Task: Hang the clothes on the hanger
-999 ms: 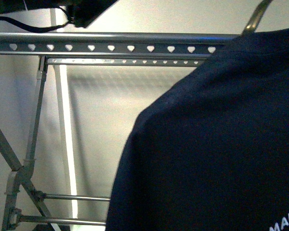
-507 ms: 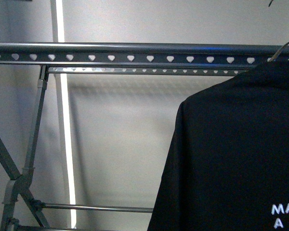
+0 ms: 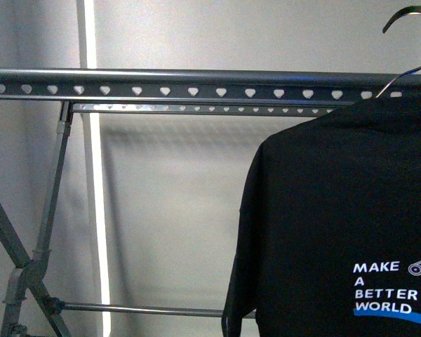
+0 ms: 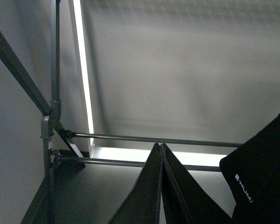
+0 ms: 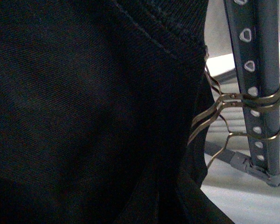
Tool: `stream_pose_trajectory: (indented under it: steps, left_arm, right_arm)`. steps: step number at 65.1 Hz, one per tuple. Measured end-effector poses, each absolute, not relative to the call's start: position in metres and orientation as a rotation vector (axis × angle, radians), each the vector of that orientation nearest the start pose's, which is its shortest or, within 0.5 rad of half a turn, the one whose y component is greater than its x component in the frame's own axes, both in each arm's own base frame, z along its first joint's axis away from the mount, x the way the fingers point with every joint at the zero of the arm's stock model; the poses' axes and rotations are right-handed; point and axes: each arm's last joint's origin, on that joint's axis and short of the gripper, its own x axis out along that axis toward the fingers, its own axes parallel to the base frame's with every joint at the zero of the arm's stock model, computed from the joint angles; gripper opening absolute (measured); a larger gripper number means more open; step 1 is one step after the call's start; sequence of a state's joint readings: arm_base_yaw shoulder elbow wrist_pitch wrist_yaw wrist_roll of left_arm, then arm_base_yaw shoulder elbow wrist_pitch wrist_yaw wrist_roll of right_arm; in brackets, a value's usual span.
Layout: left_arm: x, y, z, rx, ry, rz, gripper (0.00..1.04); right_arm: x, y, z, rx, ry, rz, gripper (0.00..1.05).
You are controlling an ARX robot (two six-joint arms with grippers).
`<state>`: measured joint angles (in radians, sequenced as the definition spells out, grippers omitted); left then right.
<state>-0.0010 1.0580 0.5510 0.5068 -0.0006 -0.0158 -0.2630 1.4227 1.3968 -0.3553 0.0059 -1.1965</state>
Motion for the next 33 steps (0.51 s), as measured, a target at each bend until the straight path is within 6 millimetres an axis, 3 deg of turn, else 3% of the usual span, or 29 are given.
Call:
stream_pose_trajectory:
  steps: [15, 33]
  left_arm:
    - [0.202, 0.000, 0.235, -0.011, 0.004, 0.000, 0.04]
    - [0.175, 0.000, 0.209, -0.010, 0.009, 0.000, 0.04]
  right_arm:
    - [0.332, -0.075, 0.381, -1.159, 0.565, -0.125, 0.03]
    - [0.363, -0.049, 0.378, -1.206, 0.627, -0.152, 0.03]
